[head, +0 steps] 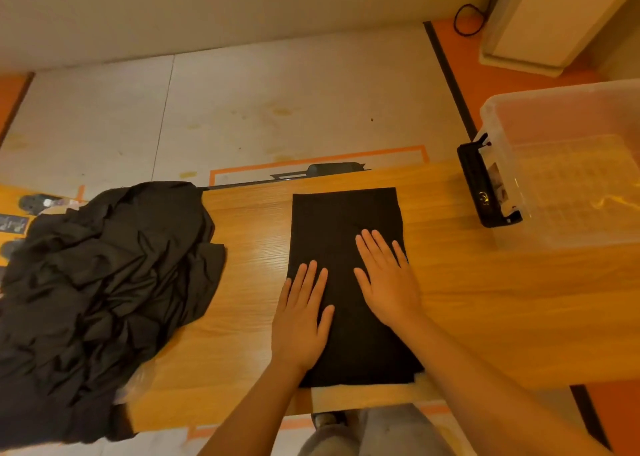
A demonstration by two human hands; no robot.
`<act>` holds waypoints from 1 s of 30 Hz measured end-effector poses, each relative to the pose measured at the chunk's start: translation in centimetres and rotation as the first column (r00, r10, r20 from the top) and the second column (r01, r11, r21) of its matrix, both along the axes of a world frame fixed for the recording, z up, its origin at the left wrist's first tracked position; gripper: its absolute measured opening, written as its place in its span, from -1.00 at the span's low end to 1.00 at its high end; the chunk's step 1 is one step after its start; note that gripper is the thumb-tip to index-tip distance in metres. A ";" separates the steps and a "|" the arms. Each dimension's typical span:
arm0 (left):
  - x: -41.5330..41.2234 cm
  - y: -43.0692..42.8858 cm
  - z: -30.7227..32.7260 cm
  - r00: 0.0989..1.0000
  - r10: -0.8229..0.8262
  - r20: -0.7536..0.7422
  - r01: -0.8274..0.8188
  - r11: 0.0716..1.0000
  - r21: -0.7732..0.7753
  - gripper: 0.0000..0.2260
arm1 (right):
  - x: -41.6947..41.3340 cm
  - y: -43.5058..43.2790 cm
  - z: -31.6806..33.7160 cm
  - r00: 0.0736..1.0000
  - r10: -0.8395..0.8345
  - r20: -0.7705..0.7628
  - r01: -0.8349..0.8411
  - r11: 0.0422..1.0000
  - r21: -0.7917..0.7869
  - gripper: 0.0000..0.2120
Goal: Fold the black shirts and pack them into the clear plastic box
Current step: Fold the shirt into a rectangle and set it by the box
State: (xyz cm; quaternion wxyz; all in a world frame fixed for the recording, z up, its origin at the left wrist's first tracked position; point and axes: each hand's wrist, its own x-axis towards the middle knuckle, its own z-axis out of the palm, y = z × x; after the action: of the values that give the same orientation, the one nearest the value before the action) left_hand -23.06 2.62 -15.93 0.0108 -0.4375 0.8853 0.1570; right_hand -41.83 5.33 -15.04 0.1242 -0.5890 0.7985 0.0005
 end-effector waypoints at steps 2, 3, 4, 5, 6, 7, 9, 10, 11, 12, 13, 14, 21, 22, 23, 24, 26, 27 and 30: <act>0.1 0.1 0.0 1.000 0.008 0.014 -0.008 1.000 0.010 -0.49 | -1.7 0.4 0.2 0.999 -0.036 -0.018 0.037 0.999 0.034 -0.44; -0.1 0.1 0.1 1.000 0.016 0.008 -0.016 1.000 0.015 -0.48 | -2.3 0.5 0.5 0.998 -0.055 -0.022 0.056 0.997 0.056 -0.44; -0.4 -0.2 0.4 1.000 0.026 -0.011 -0.026 0.999 0.023 -0.48 | -2.8 0.3 0.9 0.996 -0.080 -0.026 0.082 0.994 0.067 -0.44; -0.9 -0.7 0.8 0.998 0.039 -0.048 -0.038 0.999 0.021 -0.47 | -3.0 0.0 1.3 0.994 -0.111 -0.023 0.112 0.992 0.056 -0.44; -1.6 -1.5 1.3 0.994 0.052 -0.093 -0.050 0.999 0.016 -0.46 | -3.0 -0.6 1.8 0.990 -0.138 -0.008 0.139 0.990 0.021 -0.44; -2.5 -2.5 1.9 0.989 0.059 -0.137 -0.058 0.998 0.009 -0.46 | -2.7 -1.4 2.2 0.989 -0.147 0.015 0.147 0.989 -0.033 -0.44; -4.6 -5.1 2.8 0.980 0.044 -0.195 -0.049 0.999 -0.020 -0.46 | -2.0 -3.6 2.9 0.995 -0.089 0.046 0.094 0.986 -0.140 -0.45; -5.7 -6.4 3.0 0.980 0.020 -0.199 -0.028 0.999 -0.039 -0.47 | -1.6 -4.7 3.1 0.999 -0.039 0.036 0.044 0.986 -0.163 -0.46; -6.6 -7.7 3.0 0.982 -0.013 -0.187 0.002 0.998 -0.057 -0.48 | -1.3 -5.8 3.1 1.000 0.005 0.017 -0.002 0.987 -0.159 -0.46; -7.4 -8.8 2.7 0.986 -0.049 -0.161 0.038 0.997 -0.071 -0.49 | -1.1 -6.7 2.9 0.999 0.033 0.000 -0.032 0.991 -0.133 -0.47; -7.8 -9.7 2.2 0.988 -0.083 -0.129 0.073 0.994 -0.080 -0.50 | -1.2 -7.4 2.5 0.999 0.039 -0.012 -0.040 0.995 -0.096 -0.47; -8.0 -10.3 1.6 0.989 -0.111 -0.097 0.103 0.991 -0.087 -0.50 | -1.5 -7.9 2.0 0.999 0.035 -0.018 -0.036 0.998 -0.054 -0.47; -7.5 -11.8 -0.8 0.996 0.038 -0.078 -0.044 0.997 -0.069 -0.30 | -6.1 -9.0 0.1 0.998 -0.016 -0.064 0.017 1.000 0.026 -0.42; -7.4 -11.7 -0.8 0.993 0.101 -0.058 -0.104 0.993 -0.057 -0.26 | -6.6 -9.0 0.0 0.996 -0.053 -0.067 0.055 0.998 0.032 -0.42; -7.4 -11.7 -0.8 0.989 0.145 -0.032 -0.146 0.988 -0.053 -0.23 | -7.0 -9.0 0.0 0.995 -0.080 -0.063 0.082 0.996 0.031 -0.42; -7.5 -11.8 -0.8 0.986 0.166 -0.009 -0.166 0.985 -0.053 -0.20 | -7.4 -9.1 -0.1 0.994 -0.093 -0.057 0.095 0.995 0.034 -0.42; -7.9 -11.9 -0.5 0.980 0.196 0.011 -0.196 0.980 -0.034 -0.18 | -8.3 -9.1 0.0 0.992 -0.120 -0.047 0.122 0.991 0.053 -0.42; -8.1 -11.9 -0.2 0.974 0.227 -0.003 -0.227 0.974 -0.006 -0.17 | -8.8 -8.9 0.3 0.987 -0.153 -0.041 0.155 0.986 0.057 -0.42; -7.6 -10.8 1.0 0.938 0.321 -0.133 -0.317 0.947 0.046 -0.25 | -9.0 -7.0 2.0 0.972 -0.234 0.005 0.234 0.972 0.010 -0.41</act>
State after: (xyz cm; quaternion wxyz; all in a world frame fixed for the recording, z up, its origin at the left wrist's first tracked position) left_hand -30.61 -8.18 -14.96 -0.0712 -0.5630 0.7994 0.1971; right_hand -50.87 -1.66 -13.07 0.1285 -0.4901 0.8621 -0.0123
